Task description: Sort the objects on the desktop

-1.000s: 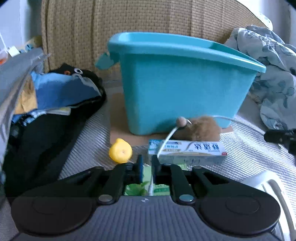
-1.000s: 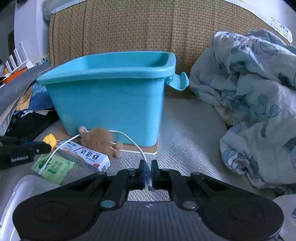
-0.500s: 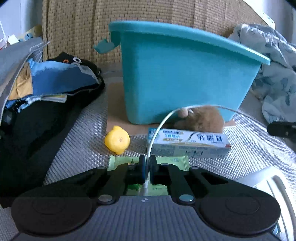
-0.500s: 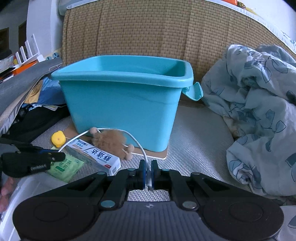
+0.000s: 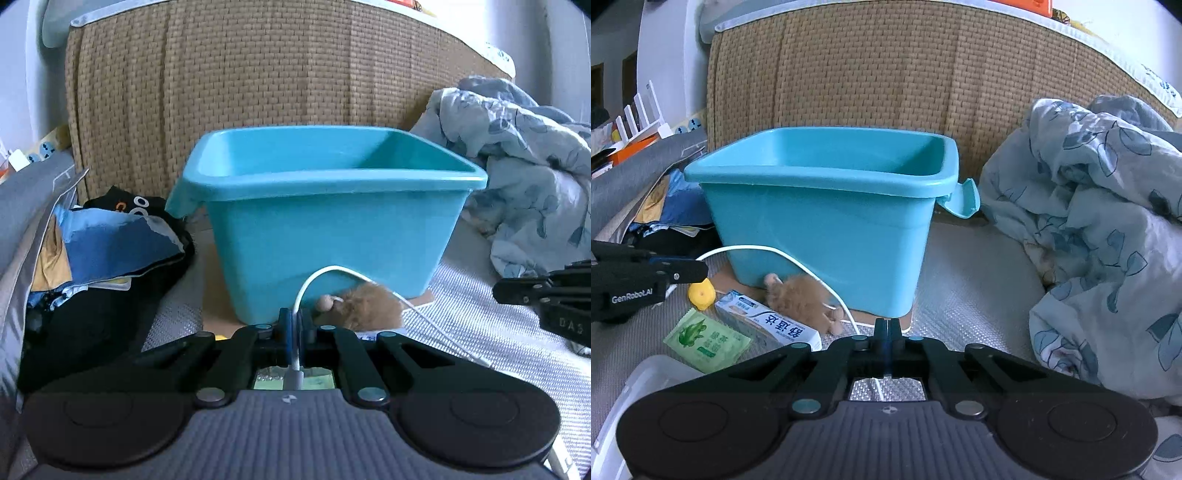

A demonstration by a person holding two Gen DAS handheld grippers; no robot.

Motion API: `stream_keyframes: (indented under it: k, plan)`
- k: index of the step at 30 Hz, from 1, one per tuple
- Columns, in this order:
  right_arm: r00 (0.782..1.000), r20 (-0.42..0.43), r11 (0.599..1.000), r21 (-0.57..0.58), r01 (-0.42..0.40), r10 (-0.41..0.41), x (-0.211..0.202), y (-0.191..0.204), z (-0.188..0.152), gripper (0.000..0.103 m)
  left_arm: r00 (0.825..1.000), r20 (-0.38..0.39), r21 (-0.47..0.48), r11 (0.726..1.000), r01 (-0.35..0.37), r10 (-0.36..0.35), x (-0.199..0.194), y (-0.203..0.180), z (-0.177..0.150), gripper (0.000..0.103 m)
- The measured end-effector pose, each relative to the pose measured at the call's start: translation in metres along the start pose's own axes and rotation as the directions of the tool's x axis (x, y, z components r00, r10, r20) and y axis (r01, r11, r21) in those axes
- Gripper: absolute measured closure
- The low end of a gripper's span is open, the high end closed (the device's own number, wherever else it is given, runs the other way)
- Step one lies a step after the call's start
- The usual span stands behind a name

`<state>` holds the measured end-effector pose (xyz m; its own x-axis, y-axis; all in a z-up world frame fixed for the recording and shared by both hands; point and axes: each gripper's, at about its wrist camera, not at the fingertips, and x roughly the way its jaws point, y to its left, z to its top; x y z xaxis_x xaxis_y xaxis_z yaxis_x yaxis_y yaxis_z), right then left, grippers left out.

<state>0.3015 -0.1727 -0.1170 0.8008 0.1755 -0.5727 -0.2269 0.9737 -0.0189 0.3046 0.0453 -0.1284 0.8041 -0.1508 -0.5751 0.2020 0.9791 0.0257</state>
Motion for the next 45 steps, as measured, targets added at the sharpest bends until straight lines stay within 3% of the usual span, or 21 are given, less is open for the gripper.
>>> stream_keyframes:
  k: [11,16,18,21,22,23,33,45]
  plan:
    - [0.989,-0.112,0.991,0.107,-0.080,0.092,0.028,-0.016,-0.027,0.090,1.000,0.029,-0.013,1.000,0.006,-0.005,-0.002,0.006,0.005,0.099]
    - [0.985,-0.154,0.997,0.008,-0.072,0.073,0.042,0.005,-0.036,0.074,0.999,0.041,-0.010,1.000,0.015,-0.014,-0.004,0.007,0.005,0.099]
    - [0.987,-0.158,0.998,-0.029,-0.048,0.043,0.045,0.009,-0.040,0.074,0.999,0.043,-0.011,1.000,0.017,-0.017,-0.004,0.008,0.005,0.099]
    - [0.984,-0.169,0.998,0.027,-0.060,0.063,0.046,0.002,-0.040,0.077,0.998,0.051,-0.006,1.000,0.024,-0.023,-0.006,0.006,0.005,0.099]
    - [0.983,-0.175,0.997,0.046,-0.055,0.063,0.046,-0.001,-0.039,0.091,0.998,0.055,-0.004,1.000,0.026,-0.026,-0.006,0.005,0.005,0.099]
    - [0.982,-0.181,0.997,0.065,-0.051,0.062,0.046,-0.005,-0.038,0.096,0.998,0.058,-0.001,1.000,0.029,-0.029,-0.007,0.004,0.006,0.099]
    - [0.994,-0.108,1.000,-0.008,0.014,-0.015,0.027,0.003,-0.024,0.096,0.991,0.125,0.037,0.998,0.052,-0.056,-0.019,-0.003,0.011,0.099]
    - [0.999,-0.030,0.998,-0.045,0.041,-0.042,-0.005,0.004,-0.002,0.097,0.983,0.165,0.018,0.997,0.079,-0.081,-0.035,-0.004,0.019,0.099]
